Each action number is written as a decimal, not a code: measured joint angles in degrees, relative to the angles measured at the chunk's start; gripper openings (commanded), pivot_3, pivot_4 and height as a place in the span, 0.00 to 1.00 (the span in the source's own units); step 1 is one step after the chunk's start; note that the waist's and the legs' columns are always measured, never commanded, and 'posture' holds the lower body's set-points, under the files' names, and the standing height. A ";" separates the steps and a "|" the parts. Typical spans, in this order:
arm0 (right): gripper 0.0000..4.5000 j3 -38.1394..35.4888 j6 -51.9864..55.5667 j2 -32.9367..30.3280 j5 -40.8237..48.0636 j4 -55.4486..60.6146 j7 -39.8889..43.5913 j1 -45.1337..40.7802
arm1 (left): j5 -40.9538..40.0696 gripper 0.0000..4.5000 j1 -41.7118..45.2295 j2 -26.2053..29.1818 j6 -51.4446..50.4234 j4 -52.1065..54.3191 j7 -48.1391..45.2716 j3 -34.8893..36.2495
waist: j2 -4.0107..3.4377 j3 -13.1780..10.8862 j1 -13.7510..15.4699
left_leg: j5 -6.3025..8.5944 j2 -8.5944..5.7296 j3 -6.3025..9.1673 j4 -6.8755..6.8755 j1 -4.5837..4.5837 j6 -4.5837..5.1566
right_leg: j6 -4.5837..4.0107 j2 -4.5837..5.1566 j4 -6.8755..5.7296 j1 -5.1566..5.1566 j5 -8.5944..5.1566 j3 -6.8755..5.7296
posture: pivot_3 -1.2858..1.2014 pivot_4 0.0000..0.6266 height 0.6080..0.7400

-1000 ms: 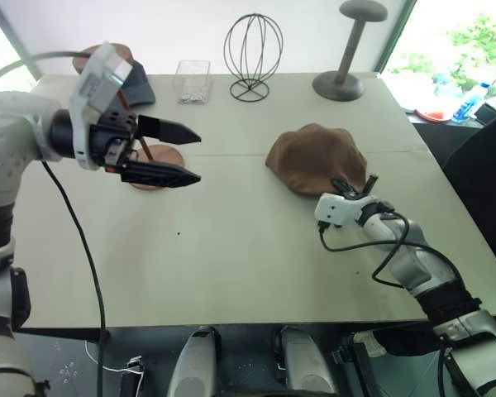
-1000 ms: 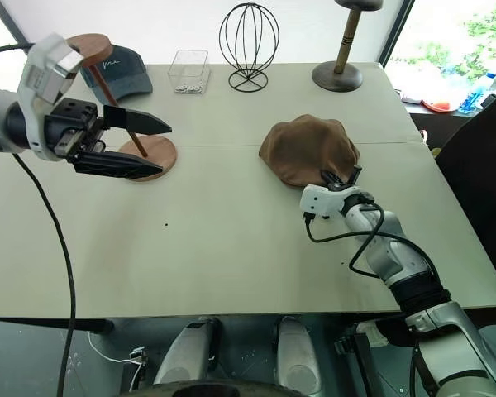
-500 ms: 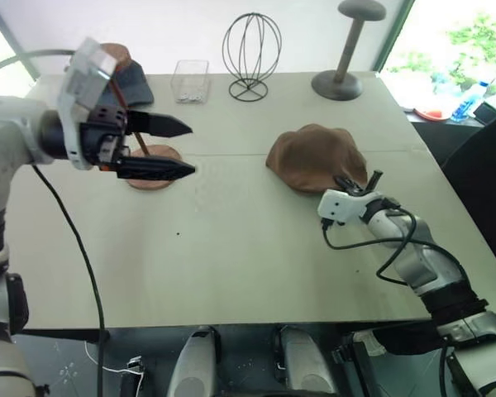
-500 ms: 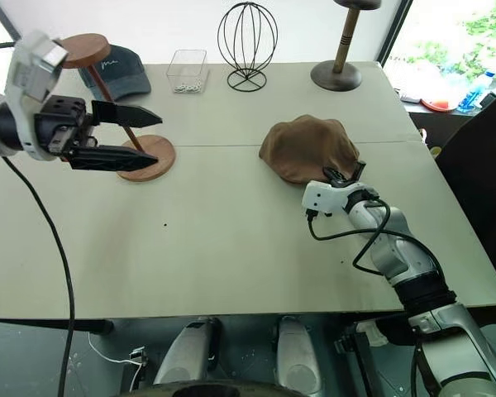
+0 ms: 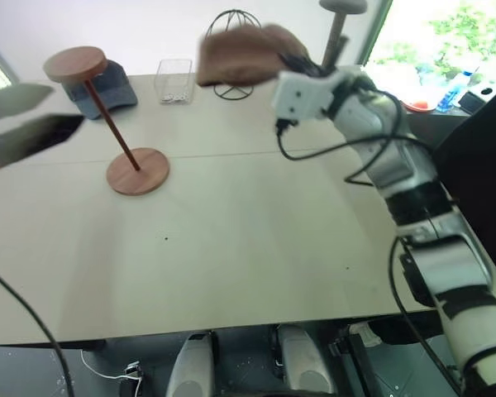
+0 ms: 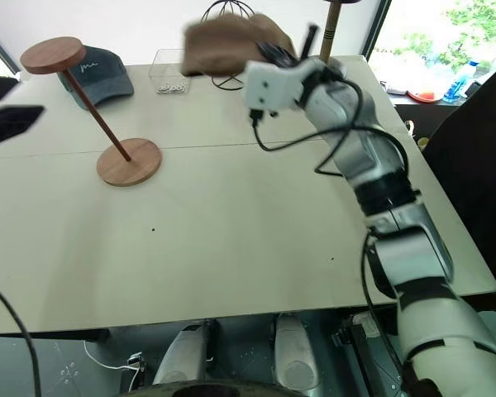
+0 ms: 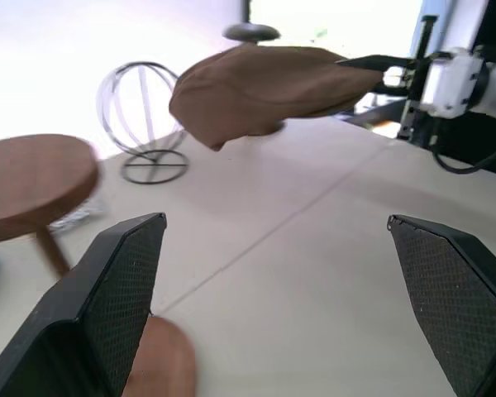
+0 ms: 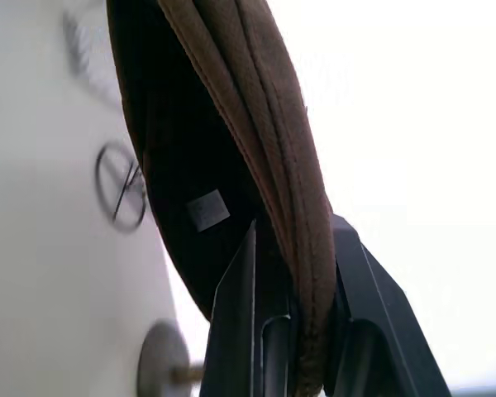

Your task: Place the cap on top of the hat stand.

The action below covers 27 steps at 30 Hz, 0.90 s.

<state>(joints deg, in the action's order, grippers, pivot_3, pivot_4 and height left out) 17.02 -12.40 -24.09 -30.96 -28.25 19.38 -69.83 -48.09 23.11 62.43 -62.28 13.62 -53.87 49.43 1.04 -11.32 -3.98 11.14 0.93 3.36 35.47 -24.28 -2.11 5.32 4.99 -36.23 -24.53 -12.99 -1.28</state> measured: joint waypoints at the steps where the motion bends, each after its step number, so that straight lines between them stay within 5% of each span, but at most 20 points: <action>1: 0.00 0.12 -1.47 2.30 0.70 -3.44 -0.75 -3.21 | 0.07 1.00 -2.22 0.34 -0.53 0.59 0.32 3.13 | 0.02 0.01 0.03 | -0.03 0.00 0.00 -0.11 0.00 -0.06 | 0.00 0.01 0.04 -0.01 0.00 0.00 | 0.52 0.24 1.00; 9: 0.00 0.01 -9.39 15.73 5.28 -24.65 -4.99 -20.55 | 0.70 1.00 -11.79 0.73 -3.28 2.37 2.20 18.36 | 0.05 0.02 0.01 | -0.21 -0.01 0.04 -0.38 0.01 -0.40 | -0.04 0.03 0.07 -0.12 0.01 -0.02 | 0.52 0.24 1.00; 15: 0.00 -0.46 -13.35 22.60 8.75 -29.67 -3.32 -22.92 | 0.76 1.00 -15.13 1.19 -4.74 2.79 4.01 23.36 | 0.16 0.07 -0.16 | -0.21 0.00 0.06 -0.40 0.02 -0.42 | -0.19 0.02 0.05 -0.14 -0.06 -0.04 | 0.52 0.24 1.00; 27: 0.00 -0.58 -10.73 31.40 11.01 -40.58 -3.28 -23.37 | -3.85 1.00 -7.45 3.02 -8.83 5.72 15.51 20.71 | 0.22 0.08 -0.07 | -0.24 0.01 0.09 -0.44 0.02 -0.50 | -0.09 0.01 0.02 -0.17 0.02 -0.04 | 0.52 0.24 1.00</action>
<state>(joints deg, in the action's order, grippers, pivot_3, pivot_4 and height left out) 16.44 -23.13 7.31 -19.95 -68.83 16.10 -93.20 -51.94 15.65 65.45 -71.11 19.33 -38.36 70.15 1.26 -11.24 -4.05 10.90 0.94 3.45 35.03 -24.26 -2.61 5.23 5.01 -36.21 -24.70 -12.97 -1.32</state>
